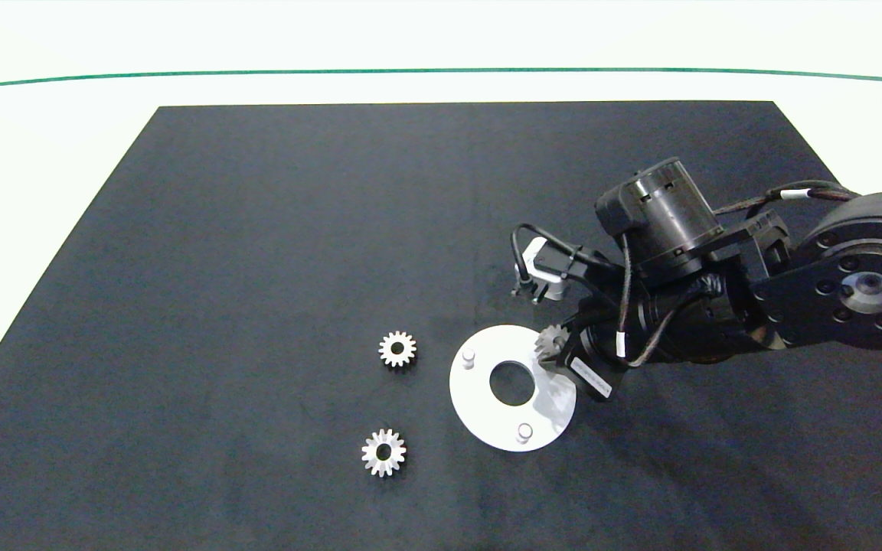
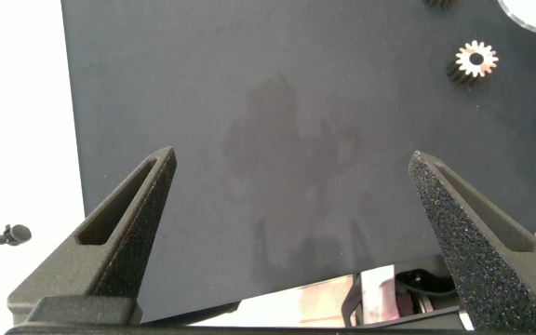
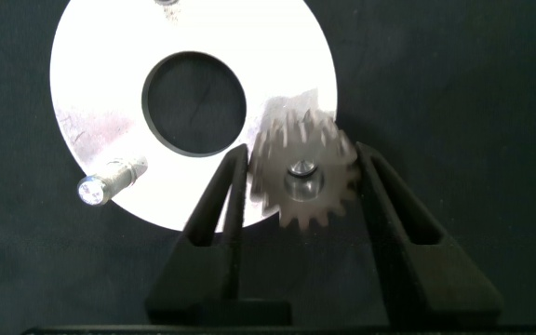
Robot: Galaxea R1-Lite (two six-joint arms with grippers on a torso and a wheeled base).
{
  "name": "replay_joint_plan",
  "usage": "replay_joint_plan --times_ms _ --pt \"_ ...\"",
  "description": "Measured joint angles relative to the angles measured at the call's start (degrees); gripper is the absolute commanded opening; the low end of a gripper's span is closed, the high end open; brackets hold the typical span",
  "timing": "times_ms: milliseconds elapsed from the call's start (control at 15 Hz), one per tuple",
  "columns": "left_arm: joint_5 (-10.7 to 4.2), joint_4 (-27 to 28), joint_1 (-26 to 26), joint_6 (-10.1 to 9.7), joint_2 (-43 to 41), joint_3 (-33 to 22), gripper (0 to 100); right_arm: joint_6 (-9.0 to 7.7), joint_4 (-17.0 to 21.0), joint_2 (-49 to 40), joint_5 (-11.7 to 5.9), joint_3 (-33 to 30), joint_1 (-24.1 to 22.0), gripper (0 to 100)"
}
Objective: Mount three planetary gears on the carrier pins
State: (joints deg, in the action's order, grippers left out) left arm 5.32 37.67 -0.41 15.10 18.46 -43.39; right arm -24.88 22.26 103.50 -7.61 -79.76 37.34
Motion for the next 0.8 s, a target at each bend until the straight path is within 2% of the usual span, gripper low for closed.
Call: replay_joint_plan --times_ms 467,600,800 --pt "0.02 0.1 0.1 -0.15 -0.3 0.0 100 0.24 -0.1 -1.6 0.01 1.1 -0.5 100" --pt "0.06 0.3 0.0 -0.22 -0.7 0.9 100 0.30 -0.1 -6.5 0.00 2.6 -0.9 100" --pt "0.57 -1.0 -0.4 0.49 -0.2 4.5 100 0.29 0.0 -21.6 0.00 6.0 -2.9 100"
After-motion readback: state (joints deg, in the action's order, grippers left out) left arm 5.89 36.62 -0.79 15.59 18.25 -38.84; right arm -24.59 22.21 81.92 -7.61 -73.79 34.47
